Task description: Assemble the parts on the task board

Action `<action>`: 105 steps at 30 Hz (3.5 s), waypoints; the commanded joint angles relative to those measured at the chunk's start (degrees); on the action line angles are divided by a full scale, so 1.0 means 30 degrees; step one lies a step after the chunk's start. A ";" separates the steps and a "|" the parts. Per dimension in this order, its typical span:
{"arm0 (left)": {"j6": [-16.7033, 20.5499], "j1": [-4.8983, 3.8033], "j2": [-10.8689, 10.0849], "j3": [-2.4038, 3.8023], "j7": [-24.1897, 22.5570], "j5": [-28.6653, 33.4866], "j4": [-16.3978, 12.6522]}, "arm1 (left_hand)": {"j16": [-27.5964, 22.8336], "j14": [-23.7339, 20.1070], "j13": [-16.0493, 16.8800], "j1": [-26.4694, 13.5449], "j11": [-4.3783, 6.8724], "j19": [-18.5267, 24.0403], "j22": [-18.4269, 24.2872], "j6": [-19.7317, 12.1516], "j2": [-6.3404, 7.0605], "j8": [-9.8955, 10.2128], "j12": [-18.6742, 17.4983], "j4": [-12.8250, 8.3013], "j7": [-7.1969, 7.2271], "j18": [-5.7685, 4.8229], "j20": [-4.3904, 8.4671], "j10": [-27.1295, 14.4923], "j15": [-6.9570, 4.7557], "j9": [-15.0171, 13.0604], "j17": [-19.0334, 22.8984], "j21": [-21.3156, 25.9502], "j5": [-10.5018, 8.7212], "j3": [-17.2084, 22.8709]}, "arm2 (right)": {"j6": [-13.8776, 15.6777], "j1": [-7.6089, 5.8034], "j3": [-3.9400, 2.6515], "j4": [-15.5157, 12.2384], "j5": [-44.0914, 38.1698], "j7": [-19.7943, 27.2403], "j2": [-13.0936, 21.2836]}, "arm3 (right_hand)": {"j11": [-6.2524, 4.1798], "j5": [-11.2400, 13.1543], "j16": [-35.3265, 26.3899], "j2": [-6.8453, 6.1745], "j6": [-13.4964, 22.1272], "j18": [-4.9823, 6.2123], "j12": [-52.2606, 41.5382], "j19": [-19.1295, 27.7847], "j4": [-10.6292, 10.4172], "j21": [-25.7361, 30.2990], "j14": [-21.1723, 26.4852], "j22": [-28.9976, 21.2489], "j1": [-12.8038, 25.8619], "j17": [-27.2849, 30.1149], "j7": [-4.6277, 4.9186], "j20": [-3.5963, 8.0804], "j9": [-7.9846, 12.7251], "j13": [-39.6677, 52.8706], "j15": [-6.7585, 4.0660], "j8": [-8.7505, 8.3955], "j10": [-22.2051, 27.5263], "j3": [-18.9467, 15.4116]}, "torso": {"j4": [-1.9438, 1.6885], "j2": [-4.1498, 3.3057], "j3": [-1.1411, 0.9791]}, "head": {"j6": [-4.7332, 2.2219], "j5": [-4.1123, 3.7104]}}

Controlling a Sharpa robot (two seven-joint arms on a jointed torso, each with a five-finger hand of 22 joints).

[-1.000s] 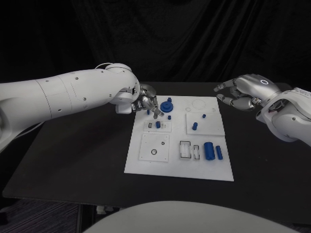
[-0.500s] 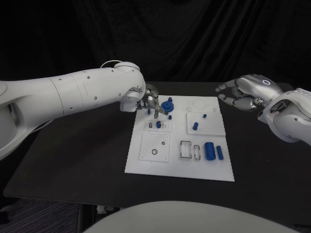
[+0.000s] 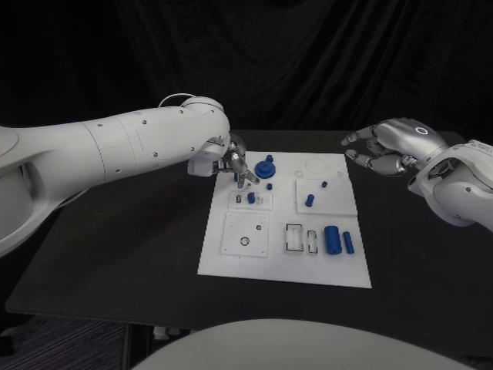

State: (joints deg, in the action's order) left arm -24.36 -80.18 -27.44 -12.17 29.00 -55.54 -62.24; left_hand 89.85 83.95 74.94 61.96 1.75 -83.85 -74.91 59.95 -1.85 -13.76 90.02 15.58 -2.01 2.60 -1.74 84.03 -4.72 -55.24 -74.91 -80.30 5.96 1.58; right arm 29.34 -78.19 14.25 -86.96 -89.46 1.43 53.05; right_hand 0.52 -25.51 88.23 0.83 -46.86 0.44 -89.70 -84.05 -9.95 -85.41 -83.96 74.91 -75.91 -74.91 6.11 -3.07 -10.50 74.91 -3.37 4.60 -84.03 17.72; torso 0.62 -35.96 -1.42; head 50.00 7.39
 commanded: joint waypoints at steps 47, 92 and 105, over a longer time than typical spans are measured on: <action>-0.0516 0.0667 0.0350 0.0009 -0.1169 -0.0068 0.0467 | 0.0049 0.2016 0.5019 0.1506 -0.0185 -0.0212 -0.2911 -0.0283 -0.0831 0.1657 -0.0008 -0.0783 -0.0292 0.0112 -0.0185 0.1992 0.0212 0.0790 -0.5031 0.0524 0.3445 0.0023 | 0.0396 0.0063 -0.0015 -0.0057 -0.0110 -0.0314 -0.0114 | -0.0034 -0.0049 -0.0043 -0.0140 -0.0198 0.0290 -0.0102 -0.1131 0.0038 0.0082 -0.1780 0.4449 -0.0009 -0.4075 -0.0003 -0.0007 0.0036 0.5029 0.0033 -0.0097 -0.1990 0.0130 | -0.0011 0.0023 -0.0014 | -0.0001 -0.0027; -0.1178 0.1085 0.0737 0.0009 -0.0885 -0.0063 0.0618 | 0.0049 0.2016 0.5019 0.2056 -0.0099 -0.0252 -0.3027 -0.0077 -0.0975 0.1849 -0.0008 -0.1258 -0.0195 0.0097 -0.0134 0.1992 0.0144 0.0882 -0.5031 0.0487 0.5152 0.0641 | 0.0104 0.0061 -0.0015 -0.0194 -0.0110 -0.0426 -0.0144 | -0.0046 -0.0041 -0.0065 -0.0122 -0.0493 0.0304 -0.0102 -0.1108 0.0139 0.0137 -0.1774 0.4431 0.0027 -0.4045 -0.0017 0.0008 0.0026 0.5029 0.0022 -0.0016 -0.1990 0.0334 | 0.0000 0.0027 -0.0013 | -0.0001 0.0116; -0.1040 0.1184 0.0722 0.0009 -0.1041 -0.0063 0.0668 | 0.0049 0.2016 0.5019 0.2236 -0.0030 -0.0263 -0.3055 -0.0032 -0.0984 0.1884 -0.0008 -0.1530 -0.0135 0.0101 -0.0065 0.1992 0.0075 0.0815 -0.5031 0.0527 0.5730 0.1350 | 0.0114 0.0061 -0.0015 -0.0163 -0.0110 -0.0444 -0.0171 | -0.0046 -0.0040 -0.0075 -0.0128 -0.0522 0.0306 -0.0102 -0.1103 0.0151 0.0147 -0.1771 0.4427 0.0029 -0.4029 -0.0018 0.0009 0.0025 0.5029 0.0021 -0.0010 -0.1990 0.0348 | -0.0011 0.0028 -0.0019 | -0.0001 0.0124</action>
State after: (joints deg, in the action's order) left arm -27.02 -76.84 -25.31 -12.11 26.33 -55.70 -60.28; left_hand 89.85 83.95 74.96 68.31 1.33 -84.07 -74.91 59.48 -4.72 -8.30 90.03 10.98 -2.36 2.59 -1.97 84.02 -4.29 -52.72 -74.91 -78.89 23.05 5.42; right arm 29.42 -78.12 14.25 -87.41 -89.46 1.17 52.52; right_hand 0.52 -25.50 88.23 0.83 -48.08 0.44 -89.70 -84.05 -9.55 -85.18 -83.95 74.90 -75.91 -74.91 6.10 -3.07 -10.41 74.91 -3.37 4.60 -84.03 18.43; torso 0.60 -35.84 -1.47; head 50.00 7.73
